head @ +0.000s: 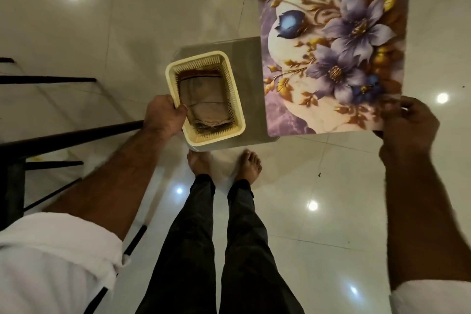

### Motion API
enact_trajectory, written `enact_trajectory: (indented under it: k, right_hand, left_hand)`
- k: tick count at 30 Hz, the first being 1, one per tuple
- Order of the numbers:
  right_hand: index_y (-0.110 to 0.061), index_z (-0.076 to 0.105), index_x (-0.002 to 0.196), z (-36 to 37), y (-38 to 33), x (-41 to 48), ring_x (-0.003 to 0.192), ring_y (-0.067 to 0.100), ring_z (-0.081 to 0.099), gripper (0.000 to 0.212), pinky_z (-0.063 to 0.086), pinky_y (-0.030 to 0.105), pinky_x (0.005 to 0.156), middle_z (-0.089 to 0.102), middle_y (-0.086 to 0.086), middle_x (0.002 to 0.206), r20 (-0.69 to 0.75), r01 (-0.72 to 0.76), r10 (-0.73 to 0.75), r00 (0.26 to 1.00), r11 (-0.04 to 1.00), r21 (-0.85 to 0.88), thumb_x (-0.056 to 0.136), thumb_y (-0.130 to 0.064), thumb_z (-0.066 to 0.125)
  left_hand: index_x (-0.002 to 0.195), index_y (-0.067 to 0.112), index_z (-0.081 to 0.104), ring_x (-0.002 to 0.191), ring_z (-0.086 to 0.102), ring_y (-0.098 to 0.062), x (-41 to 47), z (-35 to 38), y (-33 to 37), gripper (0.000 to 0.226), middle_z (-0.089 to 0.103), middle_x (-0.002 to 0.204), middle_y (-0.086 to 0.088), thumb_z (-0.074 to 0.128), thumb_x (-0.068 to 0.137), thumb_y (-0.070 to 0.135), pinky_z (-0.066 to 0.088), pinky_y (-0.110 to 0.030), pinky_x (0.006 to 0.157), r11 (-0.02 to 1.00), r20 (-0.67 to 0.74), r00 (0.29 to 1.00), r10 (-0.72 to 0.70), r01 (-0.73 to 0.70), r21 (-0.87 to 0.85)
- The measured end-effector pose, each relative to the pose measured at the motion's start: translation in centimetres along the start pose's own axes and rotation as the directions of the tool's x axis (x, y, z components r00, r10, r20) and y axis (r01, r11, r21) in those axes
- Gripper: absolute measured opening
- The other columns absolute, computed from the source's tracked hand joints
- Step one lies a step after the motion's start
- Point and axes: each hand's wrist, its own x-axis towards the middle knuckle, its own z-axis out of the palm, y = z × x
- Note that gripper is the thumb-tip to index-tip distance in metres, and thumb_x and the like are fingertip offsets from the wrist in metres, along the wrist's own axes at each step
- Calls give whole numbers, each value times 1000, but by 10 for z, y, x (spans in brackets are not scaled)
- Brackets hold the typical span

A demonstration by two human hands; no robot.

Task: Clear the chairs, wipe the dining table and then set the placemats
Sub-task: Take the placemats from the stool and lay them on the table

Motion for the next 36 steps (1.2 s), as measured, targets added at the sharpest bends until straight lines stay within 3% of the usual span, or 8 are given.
enact_trajectory:
  k: [4, 9, 13, 16, 19, 24, 29, 36]
  right_hand:
    - [-5, 75, 125, 3, -6, 0, 79, 17, 76, 30, 67, 35, 64, 78, -1, 87, 75, -101, 94, 993, 990, 99, 99, -19, 79]
    - [-21, 75, 100, 19, -7, -34, 68, 12, 75, 5, 65, 33, 58, 79, -5, 79, 256, -152, 113, 960, 979, 139, 99, -17, 78]
    - [-23, 78, 100, 24, -6, -62, 68, 14, 74, 24, 65, 33, 60, 80, -3, 80, 338, -162, 119, 933, 982, 101, 105, -2, 68]
    - [-23, 79, 100, 23, -13, -80, 68, 15, 73, 23, 64, 34, 61, 80, -1, 81, 384, -165, 108, 917, 979, 118, 106, -3, 67]
    - [-15, 76, 108, 19, -30, -100, 68, 13, 75, 16, 64, 31, 57, 81, 0, 82, 416, -169, 100, 904, 977, 133, 107, -3, 66]
    - [-13, 77, 111, 2, -65, -133, 76, 20, 77, 14, 66, 38, 66, 83, 6, 89, 498, -122, 51, 865, 986, 110, 107, -4, 66]
    - [-9, 78, 111, -23, -144, -174, 86, 26, 77, 14, 61, 41, 76, 83, 15, 99, 733, 45, -51, 678, 999, 28, 102, -3, 71]
    - [1, 76, 114, 13, -250, -239, 87, 27, 80, 51, 65, 30, 69, 81, 24, 106, 957, 263, -71, 280, 965, -6, 73, -23, 96]
  left_hand:
    - [100, 11, 81, 86, 82, -35, 3, 10, 8, 32, 82, 96, -12, 74, 87, 39, 69, -56, 82, 996, 36, 999, -11, 14, -90]
    - [105, 16, 80, 84, 81, -33, -7, 22, 32, 34, 82, 100, -7, 82, 93, 48, 70, -54, 77, 985, 66, 997, 37, -25, -170]
    - [120, 19, 76, 93, 80, -38, -29, 9, 39, 78, 82, 106, -9, 68, 73, 81, 68, -51, 85, 955, -4, 1000, -23, 21, -294]
    - [119, 17, 80, 107, 80, -38, -66, -14, 49, 79, 84, 112, -11, 50, 93, 85, 64, -45, 93, 699, 134, 989, -61, 139, -702]
    - [142, 11, 71, 127, 74, -34, -115, -36, 47, 81, 76, 137, -17, 42, 105, 75, 58, -49, 109, 342, 325, 931, 165, 255, -904]
    - [129, 0, 74, 103, 81, -36, -169, -63, 34, 30, 79, 124, -26, 69, 108, 20, 67, -50, 94, 327, 177, 981, 80, 142, -934]
    - [111, 7, 79, 73, 82, -22, -254, -139, 18, 14, 84, 102, -18, 68, 108, 16, 65, -31, 60, 306, -43, 999, 13, -45, -951]
    - [123, 3, 77, 92, 83, -28, -352, -219, -60, 20, 83, 113, -20, 68, 108, 13, 70, -38, 74, 113, -245, 966, -78, -235, -965]
